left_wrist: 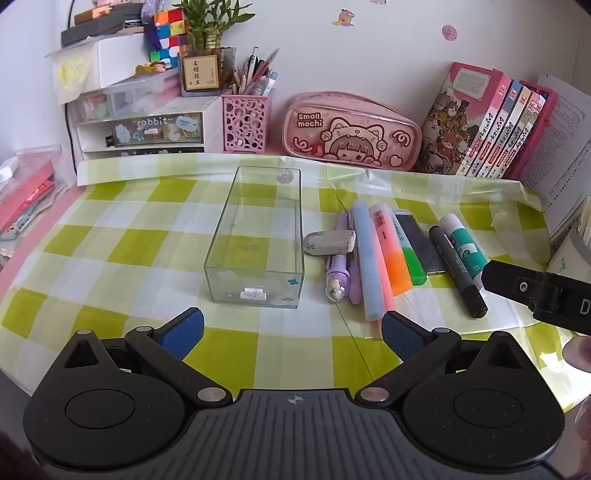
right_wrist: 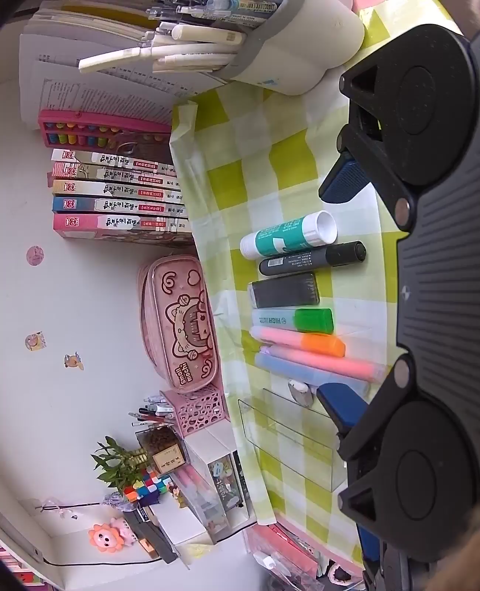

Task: Organize stationery
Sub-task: 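Move the right tool over the row of highlighters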

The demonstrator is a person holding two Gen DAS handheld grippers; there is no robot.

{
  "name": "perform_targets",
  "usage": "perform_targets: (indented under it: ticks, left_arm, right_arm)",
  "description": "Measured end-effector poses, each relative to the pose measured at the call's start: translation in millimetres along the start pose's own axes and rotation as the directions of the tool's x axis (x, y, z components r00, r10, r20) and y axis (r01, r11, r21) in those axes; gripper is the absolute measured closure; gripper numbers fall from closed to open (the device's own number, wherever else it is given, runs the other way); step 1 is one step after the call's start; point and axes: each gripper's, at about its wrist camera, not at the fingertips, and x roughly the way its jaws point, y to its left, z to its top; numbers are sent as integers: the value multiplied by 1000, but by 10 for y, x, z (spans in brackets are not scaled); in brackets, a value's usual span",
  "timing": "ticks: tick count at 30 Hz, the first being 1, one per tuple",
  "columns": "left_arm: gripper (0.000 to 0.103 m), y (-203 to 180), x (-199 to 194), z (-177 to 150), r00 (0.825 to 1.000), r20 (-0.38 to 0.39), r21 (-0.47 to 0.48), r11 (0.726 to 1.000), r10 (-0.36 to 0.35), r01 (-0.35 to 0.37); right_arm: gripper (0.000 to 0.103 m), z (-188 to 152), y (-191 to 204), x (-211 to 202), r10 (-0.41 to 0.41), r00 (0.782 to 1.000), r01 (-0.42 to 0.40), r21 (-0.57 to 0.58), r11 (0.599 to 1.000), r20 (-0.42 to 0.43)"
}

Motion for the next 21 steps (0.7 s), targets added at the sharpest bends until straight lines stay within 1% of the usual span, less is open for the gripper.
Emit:
perform_targets:
  ticks: [6, 12, 21]
  left_arm:
    - [5, 26, -25, -7, 1000, -5, -8, 1000, -6, 6]
    - [5, -6, 31, -18, 1000, -10, 2, 1000, 2, -2]
    - [5, 10, 36, 5, 1000, -9, 3, 1000, -1, 1]
  right_arm:
    - [0, -10, 14, 16, -5, 1000, 5, -5, 1000, -1]
    - [0, -41, 34, 29, -6, 1000, 6, -12, 1000, 4]
    - [0, 4, 31, 22, -6, 1000, 6, -14, 1000, -8]
